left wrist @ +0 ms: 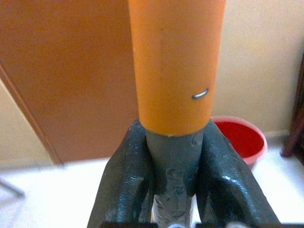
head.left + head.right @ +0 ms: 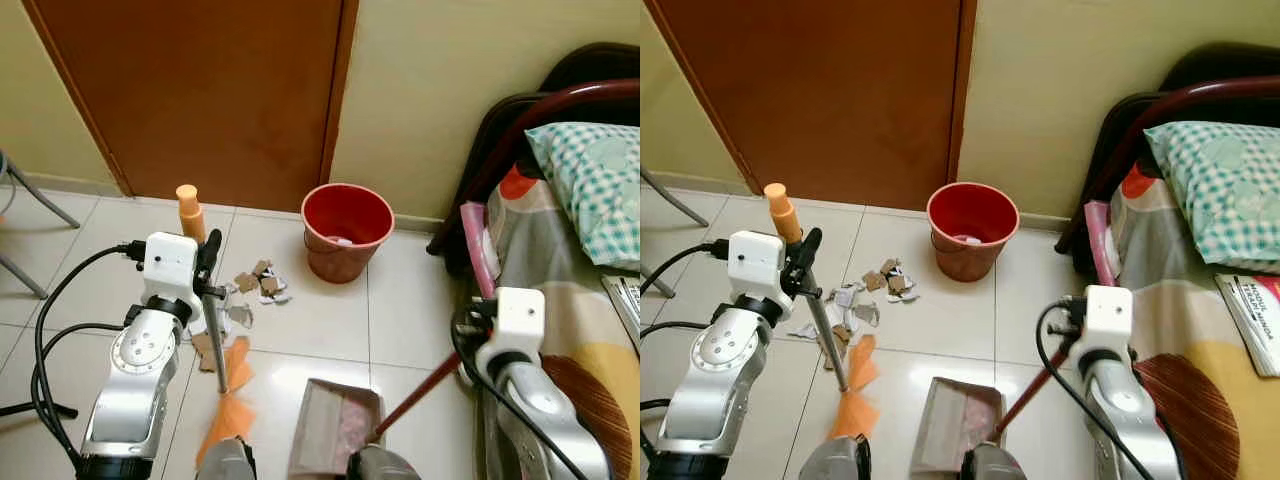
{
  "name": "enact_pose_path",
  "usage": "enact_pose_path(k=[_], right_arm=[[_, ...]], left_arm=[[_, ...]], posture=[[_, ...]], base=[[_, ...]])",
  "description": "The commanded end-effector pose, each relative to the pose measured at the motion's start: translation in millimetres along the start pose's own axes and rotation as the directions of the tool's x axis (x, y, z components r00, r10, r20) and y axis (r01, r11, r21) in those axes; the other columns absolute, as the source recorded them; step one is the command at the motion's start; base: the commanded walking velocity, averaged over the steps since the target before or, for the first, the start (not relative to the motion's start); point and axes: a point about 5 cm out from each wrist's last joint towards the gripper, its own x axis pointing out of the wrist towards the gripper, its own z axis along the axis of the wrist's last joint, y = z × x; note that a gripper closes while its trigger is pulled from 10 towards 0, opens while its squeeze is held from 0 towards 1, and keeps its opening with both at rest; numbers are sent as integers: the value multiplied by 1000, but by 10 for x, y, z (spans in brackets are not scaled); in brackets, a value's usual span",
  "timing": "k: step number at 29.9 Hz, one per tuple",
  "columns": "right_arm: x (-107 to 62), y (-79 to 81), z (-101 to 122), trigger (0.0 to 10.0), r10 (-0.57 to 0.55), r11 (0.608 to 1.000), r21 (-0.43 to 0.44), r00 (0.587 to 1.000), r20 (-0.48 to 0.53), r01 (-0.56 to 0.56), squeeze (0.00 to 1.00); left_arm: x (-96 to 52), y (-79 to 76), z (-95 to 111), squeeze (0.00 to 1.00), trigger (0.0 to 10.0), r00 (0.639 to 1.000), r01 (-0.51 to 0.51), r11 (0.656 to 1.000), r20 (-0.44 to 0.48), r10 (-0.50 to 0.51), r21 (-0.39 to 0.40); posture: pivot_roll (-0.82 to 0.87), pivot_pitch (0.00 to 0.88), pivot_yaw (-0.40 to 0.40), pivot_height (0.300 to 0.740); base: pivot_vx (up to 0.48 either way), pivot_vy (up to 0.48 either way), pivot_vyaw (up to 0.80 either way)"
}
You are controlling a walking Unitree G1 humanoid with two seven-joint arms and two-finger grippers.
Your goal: Sweep floor
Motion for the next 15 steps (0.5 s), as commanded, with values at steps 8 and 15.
enact_pose_path(k=[8, 15], right_arm=[[90, -118, -83, 10000, 48, 999, -19, 991, -123, -51, 0], [422, -90, 268, 4745, 36, 999, -35, 999, 19, -35, 0]], left_arm=[[58, 79, 339, 0, 10000, 988, -33, 995, 151, 19, 93], [88, 121, 392, 0, 10000, 986, -38, 994, 166, 20, 105]], posture=[[34, 117, -45, 740], [39, 108, -37, 740]], base=[[0, 0, 0], [0, 0, 0]])
